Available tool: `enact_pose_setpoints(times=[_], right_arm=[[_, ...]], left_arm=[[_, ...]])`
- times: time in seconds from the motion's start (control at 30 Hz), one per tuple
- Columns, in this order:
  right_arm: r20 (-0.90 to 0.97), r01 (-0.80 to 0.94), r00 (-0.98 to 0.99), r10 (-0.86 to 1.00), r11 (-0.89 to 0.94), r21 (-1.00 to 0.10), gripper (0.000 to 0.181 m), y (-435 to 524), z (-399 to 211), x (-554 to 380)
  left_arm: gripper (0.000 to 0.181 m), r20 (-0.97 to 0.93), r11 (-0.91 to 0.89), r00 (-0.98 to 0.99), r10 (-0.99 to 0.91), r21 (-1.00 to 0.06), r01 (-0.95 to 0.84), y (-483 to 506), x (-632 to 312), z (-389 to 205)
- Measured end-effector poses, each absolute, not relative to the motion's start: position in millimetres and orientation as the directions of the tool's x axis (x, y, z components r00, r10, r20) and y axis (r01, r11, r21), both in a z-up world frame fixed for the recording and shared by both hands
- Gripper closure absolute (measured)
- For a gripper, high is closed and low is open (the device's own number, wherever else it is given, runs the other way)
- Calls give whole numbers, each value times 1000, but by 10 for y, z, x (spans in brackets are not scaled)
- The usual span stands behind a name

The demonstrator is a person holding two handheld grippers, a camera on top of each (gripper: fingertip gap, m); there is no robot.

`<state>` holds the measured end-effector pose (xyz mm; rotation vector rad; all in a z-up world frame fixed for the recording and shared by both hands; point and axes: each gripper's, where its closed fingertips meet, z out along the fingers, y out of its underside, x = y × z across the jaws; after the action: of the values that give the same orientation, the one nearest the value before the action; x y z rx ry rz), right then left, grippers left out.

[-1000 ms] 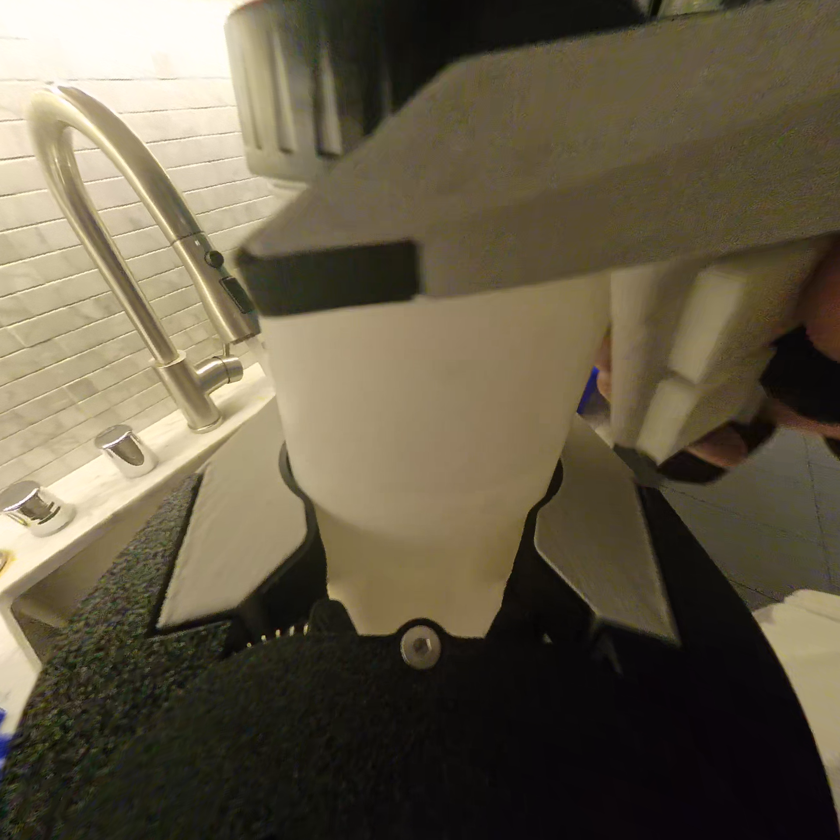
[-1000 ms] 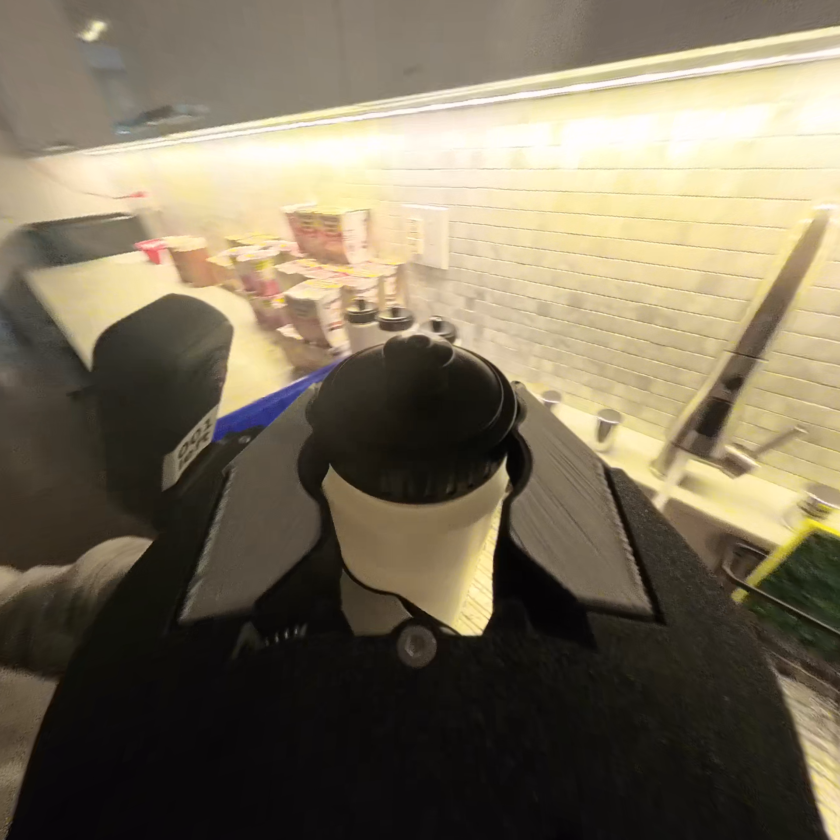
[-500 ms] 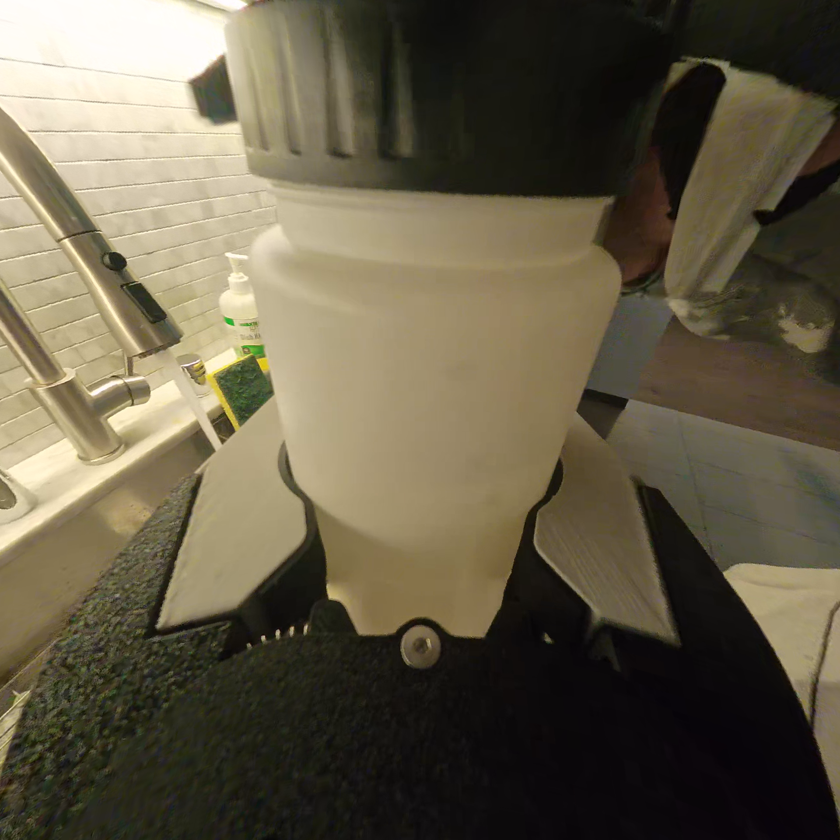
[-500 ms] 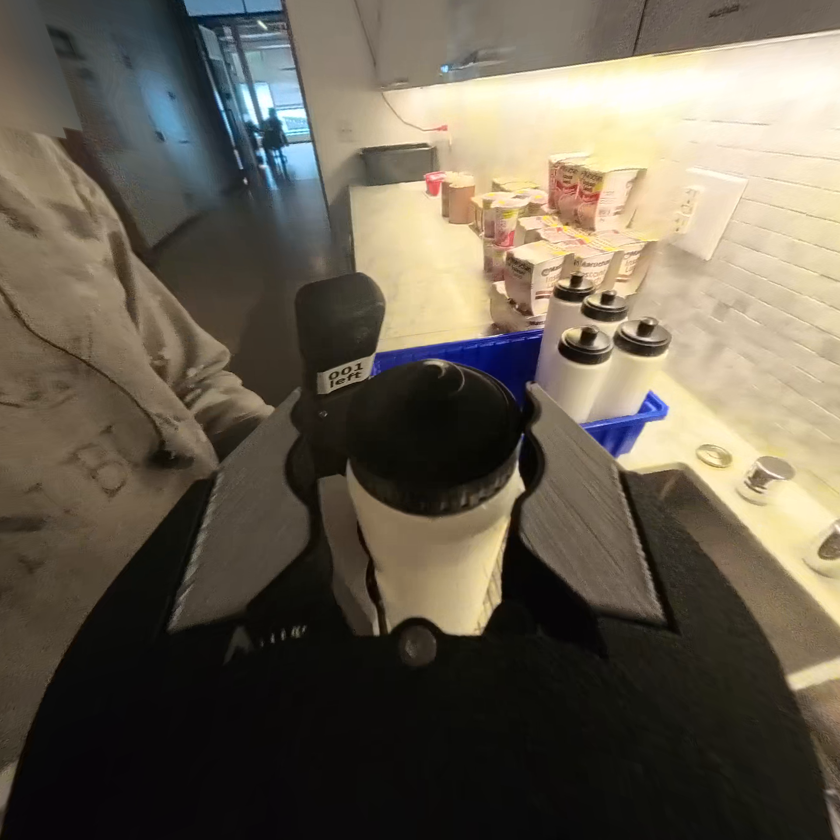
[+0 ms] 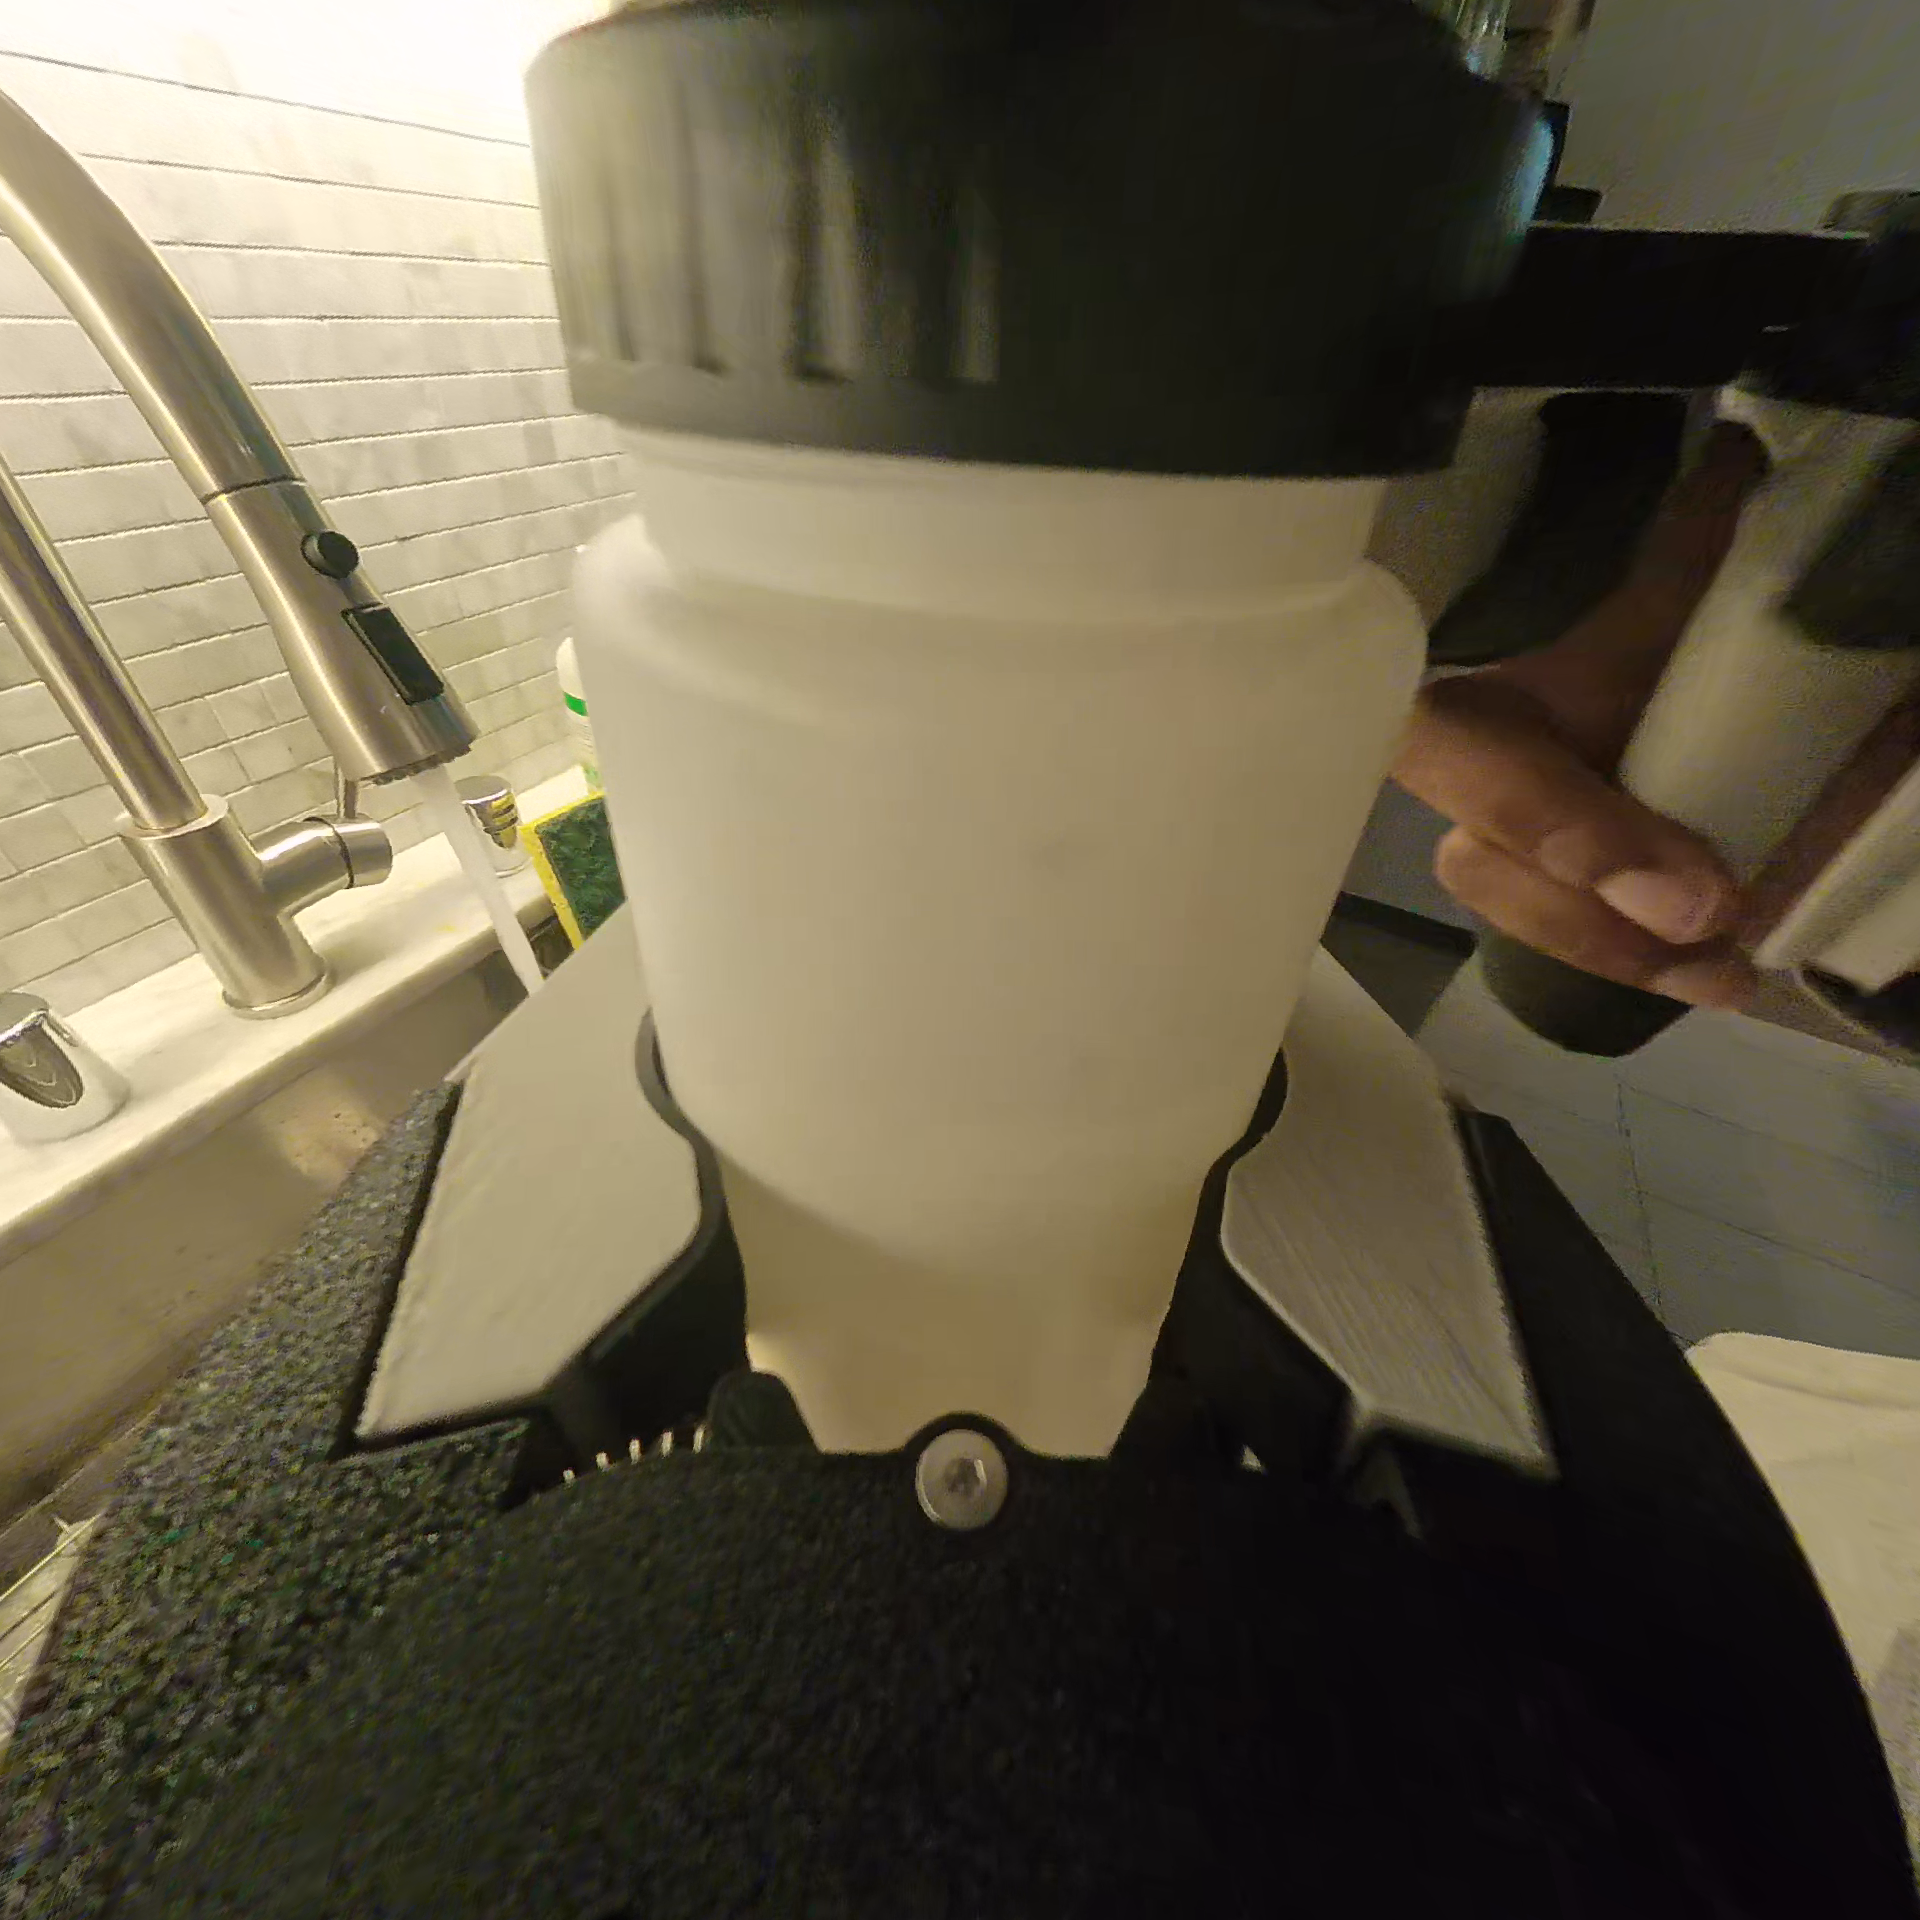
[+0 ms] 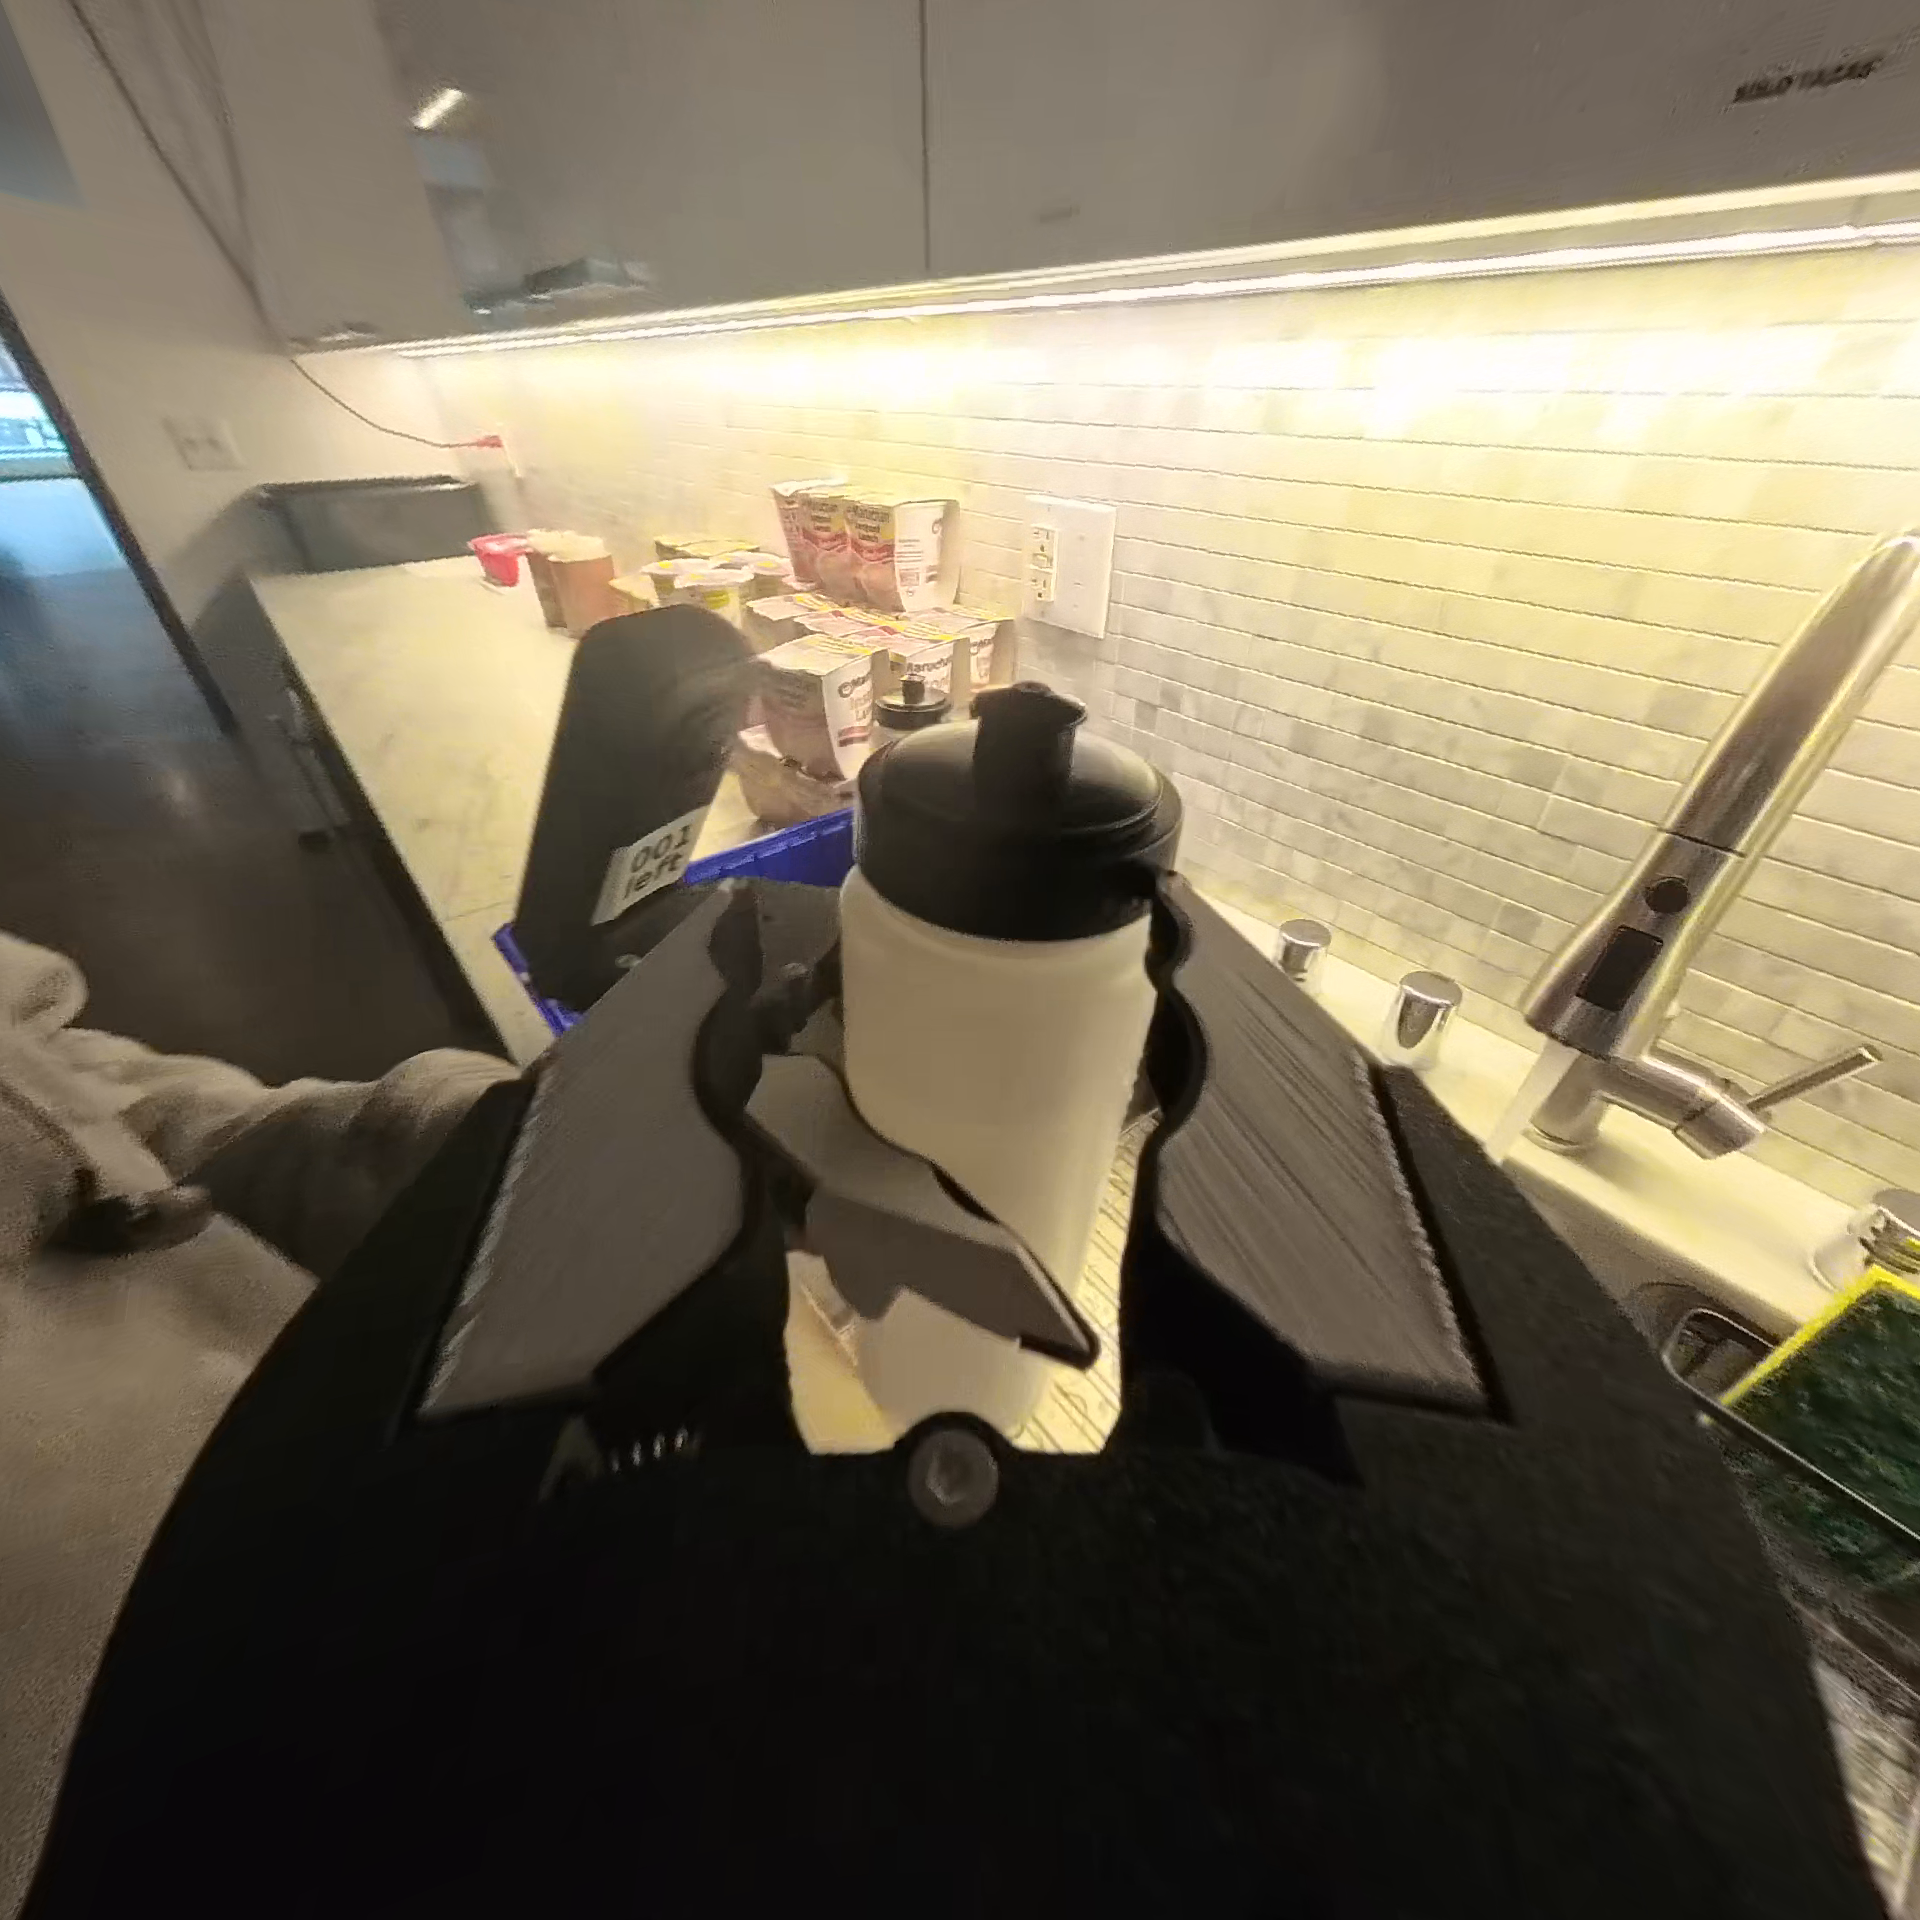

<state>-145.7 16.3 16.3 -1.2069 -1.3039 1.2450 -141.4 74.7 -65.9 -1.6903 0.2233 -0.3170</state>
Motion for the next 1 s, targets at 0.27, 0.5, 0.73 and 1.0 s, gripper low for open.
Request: enact_pose_setpoints(times=[0.27, 0.5, 0.73, 1.0], right_arm=[[-3, 51, -365, 931, 17, -999, 97, 221, 407, -1339], [-44, 150, -609, 792, 61, -987, 102, 15, 295, -1623], [-55, 162, 61, 997, -64, -985, 103, 471, 112, -1842], [83, 68, -201, 976, 98, -993, 82, 271, 341, -1711]], left_arm=[[79, 68, -116, 917, -393, -993, 24, 734, -1318, -532], [79, 52, -109, 866, -497, -994, -3, 660, -1089, -415], [79, 8, -152, 973, -230, -988, -28, 909, -1421, -599], [77, 14, -135, 944, -331, -990, -32, 895, -1302, -626]])
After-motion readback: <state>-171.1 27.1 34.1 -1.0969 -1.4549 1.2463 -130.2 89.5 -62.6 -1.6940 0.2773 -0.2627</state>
